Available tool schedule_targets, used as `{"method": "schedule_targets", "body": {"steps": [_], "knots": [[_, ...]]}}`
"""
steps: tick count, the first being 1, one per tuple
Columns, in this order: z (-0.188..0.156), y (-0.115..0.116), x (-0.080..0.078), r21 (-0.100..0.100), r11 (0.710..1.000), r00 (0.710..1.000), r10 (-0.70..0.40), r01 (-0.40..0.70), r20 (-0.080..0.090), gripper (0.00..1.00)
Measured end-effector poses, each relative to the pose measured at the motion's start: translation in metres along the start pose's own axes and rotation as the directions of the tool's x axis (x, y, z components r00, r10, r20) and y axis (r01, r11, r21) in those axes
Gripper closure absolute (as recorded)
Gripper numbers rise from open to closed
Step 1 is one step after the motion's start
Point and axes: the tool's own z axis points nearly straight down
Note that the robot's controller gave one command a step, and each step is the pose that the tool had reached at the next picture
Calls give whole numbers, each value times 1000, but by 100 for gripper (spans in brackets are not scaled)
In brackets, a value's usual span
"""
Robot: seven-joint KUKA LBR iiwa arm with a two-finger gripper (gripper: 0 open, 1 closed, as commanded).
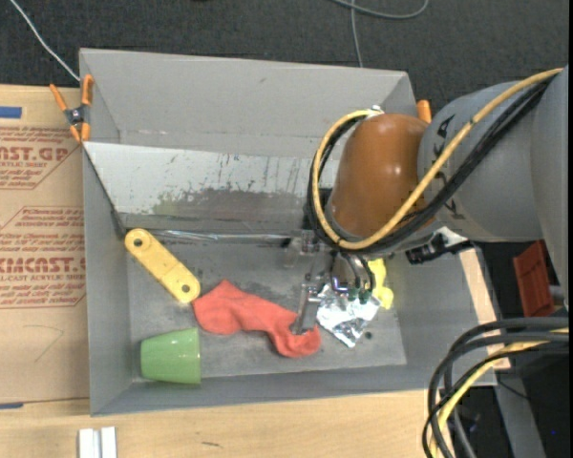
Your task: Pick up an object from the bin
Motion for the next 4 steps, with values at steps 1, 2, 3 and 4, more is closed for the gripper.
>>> {"method": "schedule_targets", "body": {"steps": [1, 2, 3, 4], "knots": [[55, 30, 40, 2, 962, 962, 273, -273, -13, 0], [84, 34, 37, 1, 972, 972, 233, -233, 0, 0], [84, 44, 45, 6, 885, 885, 466, -466, -13, 100], [84, 44, 45, 6, 885, 885, 466, -466, -13, 100]]}}
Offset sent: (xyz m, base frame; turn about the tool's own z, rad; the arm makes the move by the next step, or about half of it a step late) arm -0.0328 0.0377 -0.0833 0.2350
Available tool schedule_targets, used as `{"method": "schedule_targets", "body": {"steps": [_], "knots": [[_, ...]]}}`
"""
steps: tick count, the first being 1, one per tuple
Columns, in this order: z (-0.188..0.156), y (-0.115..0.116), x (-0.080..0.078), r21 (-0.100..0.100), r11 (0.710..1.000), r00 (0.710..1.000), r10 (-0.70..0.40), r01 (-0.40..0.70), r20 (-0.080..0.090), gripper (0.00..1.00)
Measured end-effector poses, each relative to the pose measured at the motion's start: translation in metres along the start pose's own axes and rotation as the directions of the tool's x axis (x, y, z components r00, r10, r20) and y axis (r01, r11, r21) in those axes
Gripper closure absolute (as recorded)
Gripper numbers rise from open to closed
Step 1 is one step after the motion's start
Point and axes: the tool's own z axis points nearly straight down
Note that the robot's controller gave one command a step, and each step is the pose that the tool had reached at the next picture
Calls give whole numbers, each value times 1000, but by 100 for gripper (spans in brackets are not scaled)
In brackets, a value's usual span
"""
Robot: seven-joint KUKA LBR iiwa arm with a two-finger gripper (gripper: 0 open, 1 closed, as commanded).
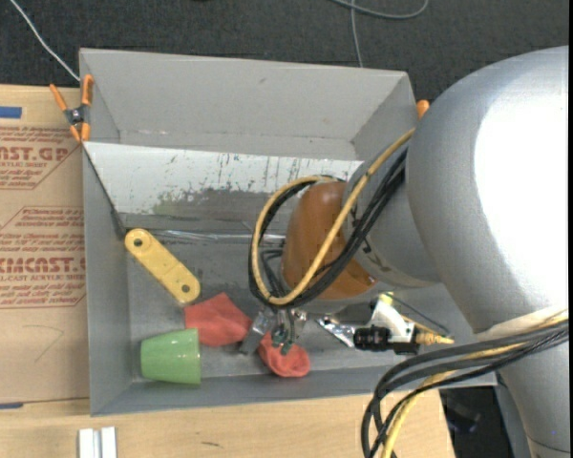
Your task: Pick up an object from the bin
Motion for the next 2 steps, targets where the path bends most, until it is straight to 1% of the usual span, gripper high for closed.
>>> {"method": "schedule_targets", "body": {"steps": [2], "knots": [[-12, 0, 1, 1, 1000, 1000, 0, 0, -2, 100]]}}
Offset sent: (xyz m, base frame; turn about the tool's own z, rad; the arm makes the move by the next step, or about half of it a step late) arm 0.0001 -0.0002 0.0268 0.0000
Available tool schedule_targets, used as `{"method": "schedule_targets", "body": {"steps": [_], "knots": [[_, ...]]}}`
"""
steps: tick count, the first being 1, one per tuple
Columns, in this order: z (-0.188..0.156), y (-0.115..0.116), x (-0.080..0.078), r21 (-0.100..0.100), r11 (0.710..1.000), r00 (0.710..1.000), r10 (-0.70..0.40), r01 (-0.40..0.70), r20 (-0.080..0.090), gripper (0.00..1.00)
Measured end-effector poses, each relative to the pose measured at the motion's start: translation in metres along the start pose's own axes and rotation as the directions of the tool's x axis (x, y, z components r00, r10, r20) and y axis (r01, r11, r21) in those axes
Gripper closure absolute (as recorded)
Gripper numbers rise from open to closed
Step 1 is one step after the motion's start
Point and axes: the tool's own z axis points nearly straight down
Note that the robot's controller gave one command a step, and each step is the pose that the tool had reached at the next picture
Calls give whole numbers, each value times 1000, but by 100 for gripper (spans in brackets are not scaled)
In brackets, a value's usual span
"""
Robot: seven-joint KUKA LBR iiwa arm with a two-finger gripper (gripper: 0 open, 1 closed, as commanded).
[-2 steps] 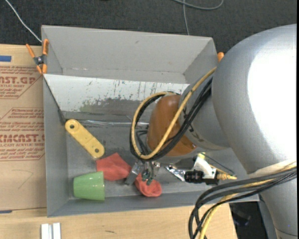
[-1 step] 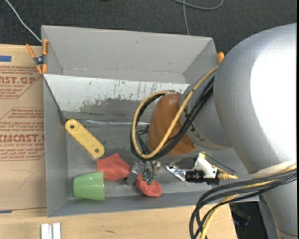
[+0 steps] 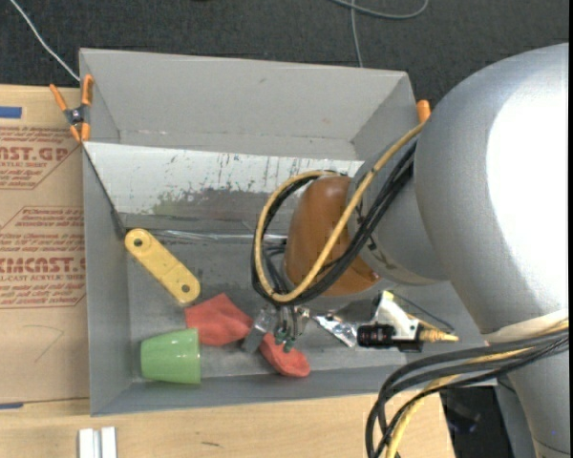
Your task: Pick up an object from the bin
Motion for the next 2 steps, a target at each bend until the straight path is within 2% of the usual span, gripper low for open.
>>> {"method": "schedule_targets", "body": {"steps": [2], "knots": [[-13, 0, 0, -1, 1000, 1000, 0, 0, 1, 100]]}}
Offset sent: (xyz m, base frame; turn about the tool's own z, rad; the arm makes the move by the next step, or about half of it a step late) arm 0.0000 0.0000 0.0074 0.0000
